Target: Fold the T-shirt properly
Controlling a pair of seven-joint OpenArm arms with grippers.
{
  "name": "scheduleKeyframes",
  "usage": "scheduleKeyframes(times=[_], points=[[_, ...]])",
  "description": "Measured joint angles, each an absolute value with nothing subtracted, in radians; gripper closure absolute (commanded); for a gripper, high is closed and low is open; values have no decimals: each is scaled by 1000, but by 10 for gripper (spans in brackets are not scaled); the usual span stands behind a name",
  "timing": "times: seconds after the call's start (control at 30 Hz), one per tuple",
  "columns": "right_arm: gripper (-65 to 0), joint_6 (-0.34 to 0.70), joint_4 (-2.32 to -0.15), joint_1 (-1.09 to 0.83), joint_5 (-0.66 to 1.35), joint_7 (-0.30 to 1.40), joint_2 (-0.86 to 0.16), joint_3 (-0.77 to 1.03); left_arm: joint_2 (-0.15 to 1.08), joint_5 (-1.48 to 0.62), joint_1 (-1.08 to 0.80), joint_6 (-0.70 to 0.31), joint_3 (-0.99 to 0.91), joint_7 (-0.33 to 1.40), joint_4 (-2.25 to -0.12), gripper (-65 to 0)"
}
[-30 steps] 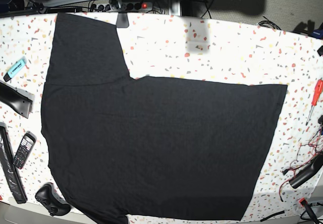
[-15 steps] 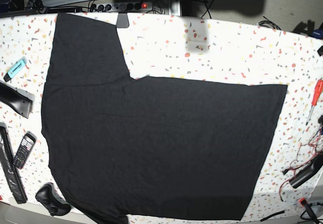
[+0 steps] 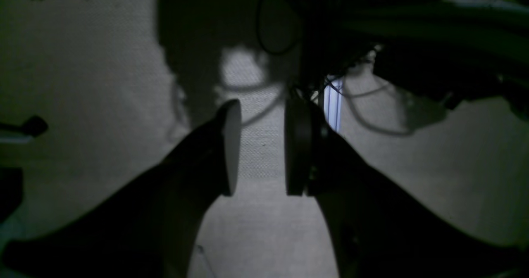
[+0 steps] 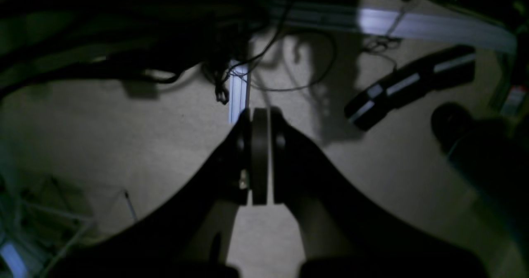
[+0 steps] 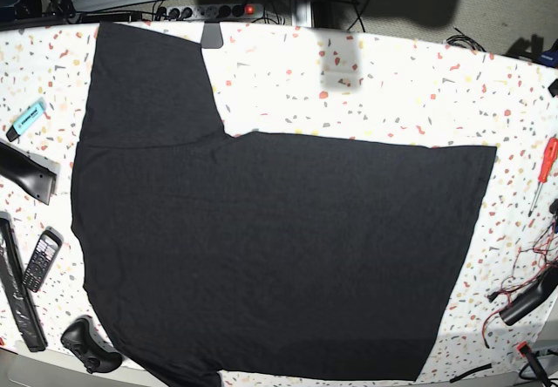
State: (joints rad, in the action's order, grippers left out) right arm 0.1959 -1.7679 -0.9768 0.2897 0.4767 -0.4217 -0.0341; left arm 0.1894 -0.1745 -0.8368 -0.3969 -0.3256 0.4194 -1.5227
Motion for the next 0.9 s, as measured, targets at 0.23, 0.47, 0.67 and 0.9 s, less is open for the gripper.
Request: scheduleKeyframes(times=[0.23,0.47,0.67,0.9], points=[[0,198,-2072,-1106,201,513,-496,15,300,-135,-887,-398,-326,419,-1713,-174],[0,229,-2279,-1116,178,566,-499,126,429,-33,-890,-400,-326,445,-1925,-174],[0,267,-2341,-1106,182,564,-508,227,564,70,-875,-405,-325,336,-2101,-174],[-44,278,-2339,-1034,182,615,-506,257,686,104,-722,-409,-323,273,-2099,-221]])
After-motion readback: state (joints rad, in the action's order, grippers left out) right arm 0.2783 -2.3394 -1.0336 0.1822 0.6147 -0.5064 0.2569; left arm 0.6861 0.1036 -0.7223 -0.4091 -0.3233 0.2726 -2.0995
